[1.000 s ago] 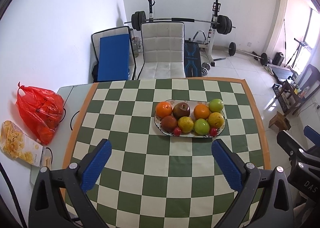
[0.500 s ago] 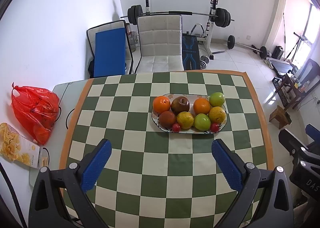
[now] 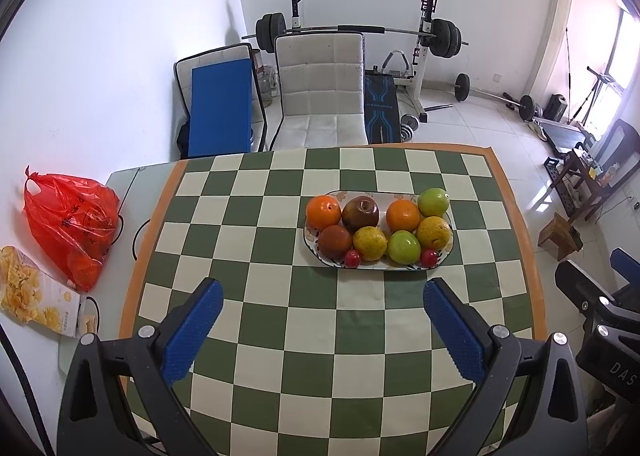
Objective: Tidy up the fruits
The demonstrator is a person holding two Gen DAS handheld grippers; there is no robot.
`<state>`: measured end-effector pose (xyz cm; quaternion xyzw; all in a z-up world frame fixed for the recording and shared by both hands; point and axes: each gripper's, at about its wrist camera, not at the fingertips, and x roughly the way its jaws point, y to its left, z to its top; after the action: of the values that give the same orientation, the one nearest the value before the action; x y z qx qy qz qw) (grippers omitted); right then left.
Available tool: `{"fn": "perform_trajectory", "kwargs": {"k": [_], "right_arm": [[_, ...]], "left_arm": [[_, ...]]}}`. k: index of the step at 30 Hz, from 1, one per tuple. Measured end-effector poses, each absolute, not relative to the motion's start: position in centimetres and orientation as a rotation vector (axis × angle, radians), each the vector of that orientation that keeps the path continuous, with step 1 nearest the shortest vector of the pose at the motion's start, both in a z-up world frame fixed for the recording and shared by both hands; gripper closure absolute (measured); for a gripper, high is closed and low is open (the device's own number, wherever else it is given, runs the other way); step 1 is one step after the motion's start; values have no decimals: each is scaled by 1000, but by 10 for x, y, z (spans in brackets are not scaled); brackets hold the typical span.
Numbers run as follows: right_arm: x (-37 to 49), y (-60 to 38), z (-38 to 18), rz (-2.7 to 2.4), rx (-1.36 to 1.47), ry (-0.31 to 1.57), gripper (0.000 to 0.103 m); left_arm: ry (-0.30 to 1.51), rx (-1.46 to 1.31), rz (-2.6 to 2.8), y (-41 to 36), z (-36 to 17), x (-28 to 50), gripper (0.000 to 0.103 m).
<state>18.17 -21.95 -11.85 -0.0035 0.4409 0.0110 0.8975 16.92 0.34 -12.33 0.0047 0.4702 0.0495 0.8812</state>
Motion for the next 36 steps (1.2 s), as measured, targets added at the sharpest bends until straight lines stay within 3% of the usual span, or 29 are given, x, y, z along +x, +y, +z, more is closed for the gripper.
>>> {"fn": "perform_trajectory", "kwargs": {"k": [36], "right_arm": [[175,-225,-116,34,-10,910,2]], "left_arm": [[960,16,103,-5,-113,171,0]]}}
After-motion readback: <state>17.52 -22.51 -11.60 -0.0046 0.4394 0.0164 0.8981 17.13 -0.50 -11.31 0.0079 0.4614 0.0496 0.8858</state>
